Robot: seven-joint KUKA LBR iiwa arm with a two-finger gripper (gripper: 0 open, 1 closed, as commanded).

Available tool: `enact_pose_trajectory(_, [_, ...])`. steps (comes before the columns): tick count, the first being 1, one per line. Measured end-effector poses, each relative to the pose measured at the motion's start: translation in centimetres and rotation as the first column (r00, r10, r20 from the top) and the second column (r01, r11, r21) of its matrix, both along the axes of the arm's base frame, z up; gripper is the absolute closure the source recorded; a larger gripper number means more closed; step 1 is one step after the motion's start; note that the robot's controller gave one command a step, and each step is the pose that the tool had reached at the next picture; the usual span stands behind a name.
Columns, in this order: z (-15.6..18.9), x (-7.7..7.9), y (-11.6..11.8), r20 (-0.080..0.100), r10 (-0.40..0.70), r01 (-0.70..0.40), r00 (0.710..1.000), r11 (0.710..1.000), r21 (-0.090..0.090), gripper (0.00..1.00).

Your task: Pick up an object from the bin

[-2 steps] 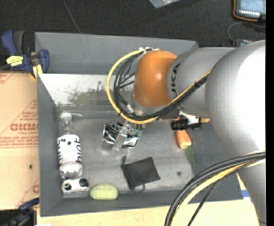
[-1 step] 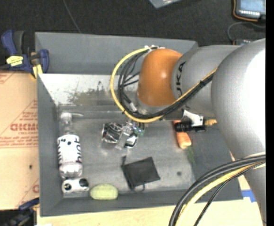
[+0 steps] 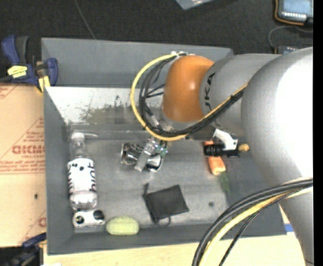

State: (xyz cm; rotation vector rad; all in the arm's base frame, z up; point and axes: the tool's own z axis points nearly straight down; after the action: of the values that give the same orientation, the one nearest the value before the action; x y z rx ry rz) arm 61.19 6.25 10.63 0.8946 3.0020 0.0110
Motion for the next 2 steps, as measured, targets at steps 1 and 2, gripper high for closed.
enact_pose_trajectory(1, [-0.2,0.5,-1.2,-0.003,-0.129,0.129,0.992,0.992,0.001,0.0])
enact_pose_trajectory(2, [1.3,1.6,-0.9,0.0,-0.193,0.193,0.981,0.981,0.002,0.0])
